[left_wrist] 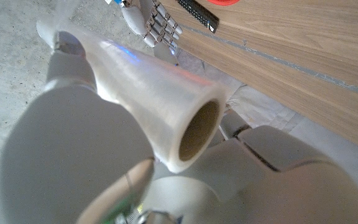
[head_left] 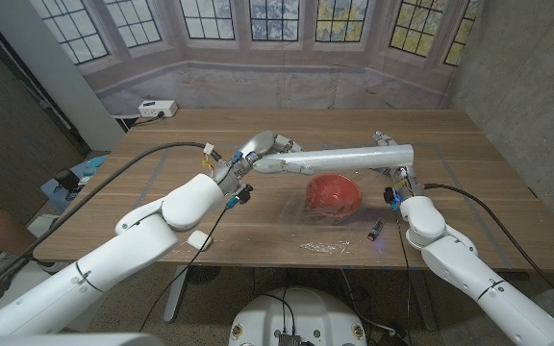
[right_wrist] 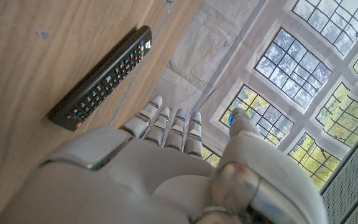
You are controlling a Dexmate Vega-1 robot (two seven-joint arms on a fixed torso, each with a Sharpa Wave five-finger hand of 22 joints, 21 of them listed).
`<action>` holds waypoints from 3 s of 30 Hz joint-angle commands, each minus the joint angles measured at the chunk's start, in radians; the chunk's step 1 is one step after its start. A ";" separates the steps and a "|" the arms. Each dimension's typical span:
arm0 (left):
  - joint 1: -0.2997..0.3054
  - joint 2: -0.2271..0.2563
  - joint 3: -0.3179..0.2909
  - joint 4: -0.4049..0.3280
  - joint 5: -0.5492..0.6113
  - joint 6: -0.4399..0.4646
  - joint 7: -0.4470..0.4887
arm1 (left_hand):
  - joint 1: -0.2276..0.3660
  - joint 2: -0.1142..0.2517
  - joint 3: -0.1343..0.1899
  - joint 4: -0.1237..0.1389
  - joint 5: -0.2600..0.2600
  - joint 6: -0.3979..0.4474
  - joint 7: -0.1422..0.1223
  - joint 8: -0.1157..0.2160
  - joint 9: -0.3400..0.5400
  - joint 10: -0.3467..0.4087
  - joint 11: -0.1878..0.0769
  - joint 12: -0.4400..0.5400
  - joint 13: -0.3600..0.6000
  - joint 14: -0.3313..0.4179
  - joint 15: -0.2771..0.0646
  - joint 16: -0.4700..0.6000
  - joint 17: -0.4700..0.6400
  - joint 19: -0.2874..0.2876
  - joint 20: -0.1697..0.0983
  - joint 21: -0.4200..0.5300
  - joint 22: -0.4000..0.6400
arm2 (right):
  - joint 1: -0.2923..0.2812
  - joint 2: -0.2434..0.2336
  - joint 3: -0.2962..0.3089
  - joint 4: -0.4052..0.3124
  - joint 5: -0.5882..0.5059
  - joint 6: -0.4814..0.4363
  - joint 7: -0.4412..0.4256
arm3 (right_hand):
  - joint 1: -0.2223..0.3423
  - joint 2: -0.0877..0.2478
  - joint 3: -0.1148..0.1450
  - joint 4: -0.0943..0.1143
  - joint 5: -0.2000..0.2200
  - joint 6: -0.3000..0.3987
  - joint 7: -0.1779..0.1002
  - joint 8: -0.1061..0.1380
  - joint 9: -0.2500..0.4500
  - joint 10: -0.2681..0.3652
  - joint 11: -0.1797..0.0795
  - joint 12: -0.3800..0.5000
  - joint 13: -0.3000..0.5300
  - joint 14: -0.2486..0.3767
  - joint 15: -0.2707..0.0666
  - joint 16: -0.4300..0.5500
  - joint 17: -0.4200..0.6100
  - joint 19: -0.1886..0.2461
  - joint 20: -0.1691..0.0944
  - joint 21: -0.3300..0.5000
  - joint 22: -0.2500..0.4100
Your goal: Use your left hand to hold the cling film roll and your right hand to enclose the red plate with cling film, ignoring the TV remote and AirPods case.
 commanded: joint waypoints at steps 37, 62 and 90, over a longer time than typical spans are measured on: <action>-0.046 0.016 0.022 0.083 -0.003 0.003 -0.005 | 0.324 0.325 -0.007 -0.001 0.004 0.003 0.006 0.005 0.005 0.005 0.001 -0.008 0.006 0.003 0.001 0.005 0.002 0.003 0.004 0.001 0.001 | -0.147 -0.182 0.081 -0.217 -0.057 -0.232 -0.070 | 0.010 -0.005 0.004 -0.002 0.003 0.003 0.000 -0.001 0.003 0.001 0.004 -0.002 0.003 0.003 -0.067 -0.005 0.003 0.008 -0.012 -0.001 0.003; -0.080 -0.006 0.041 0.161 0.016 -0.047 -0.018 | 0.324 0.327 -0.007 0.000 0.004 0.003 0.004 0.004 0.005 0.005 0.001 -0.011 0.009 0.003 0.001 0.004 0.001 0.003 0.003 0.000 0.001 | -0.335 -0.285 0.193 -0.434 -0.107 -0.443 -0.129 | 0.010 -0.006 0.004 -0.003 0.003 0.005 0.002 0.000 0.003 0.004 0.005 -0.002 0.003 0.006 -0.063 -0.004 0.002 0.011 -0.012 0.000 0.003; -0.160 -0.068 0.103 0.259 0.043 -0.073 -0.041 | 0.323 0.328 -0.008 0.000 0.004 0.005 0.001 0.004 0.006 0.006 0.001 -0.014 0.011 0.004 0.001 0.005 0.003 0.004 0.000 0.000 0.001 | -0.460 -0.281 0.179 -0.700 -0.293 -0.744 -0.196 | 0.009 -0.004 0.004 -0.002 0.003 0.011 0.005 0.001 0.003 0.010 0.008 -0.001 0.003 0.012 -0.062 -0.003 0.002 0.018 -0.013 0.001 0.002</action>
